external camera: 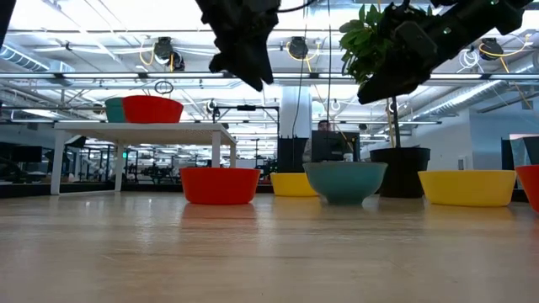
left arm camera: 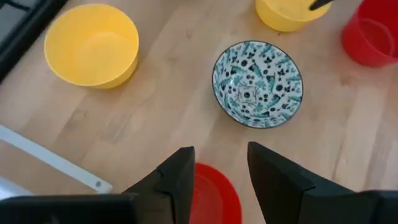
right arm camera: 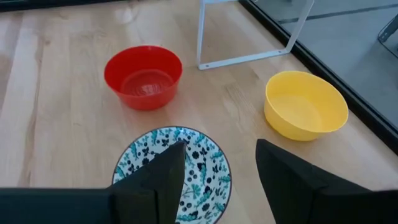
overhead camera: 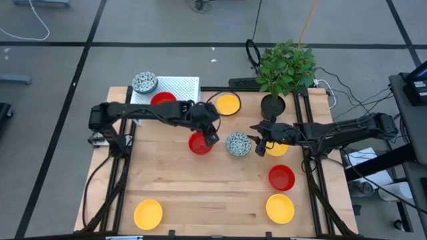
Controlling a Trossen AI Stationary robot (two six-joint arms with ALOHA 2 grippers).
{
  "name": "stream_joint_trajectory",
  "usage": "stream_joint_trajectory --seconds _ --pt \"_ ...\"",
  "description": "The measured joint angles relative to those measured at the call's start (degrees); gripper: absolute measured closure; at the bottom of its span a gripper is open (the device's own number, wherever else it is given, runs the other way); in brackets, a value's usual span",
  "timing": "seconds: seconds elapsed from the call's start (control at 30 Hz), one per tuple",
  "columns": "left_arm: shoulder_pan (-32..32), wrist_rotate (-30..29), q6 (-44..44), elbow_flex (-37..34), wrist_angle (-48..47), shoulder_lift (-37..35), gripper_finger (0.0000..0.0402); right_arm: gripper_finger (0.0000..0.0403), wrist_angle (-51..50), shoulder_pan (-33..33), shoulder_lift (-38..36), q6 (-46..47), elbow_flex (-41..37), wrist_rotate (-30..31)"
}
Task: Pick & Place Mini bowls
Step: Stack the top red bowl on top of the red bowl on the shelf
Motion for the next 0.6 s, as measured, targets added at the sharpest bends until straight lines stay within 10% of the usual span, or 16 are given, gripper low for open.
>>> stream_joint_trajectory --seconds 0.6 --pt "-5.0 7.1 -4.0 0.0 -14.8 11.5 0.0249 0.0216 -10.9 0.1 -0.1 -0.8 8.3 -0.3"
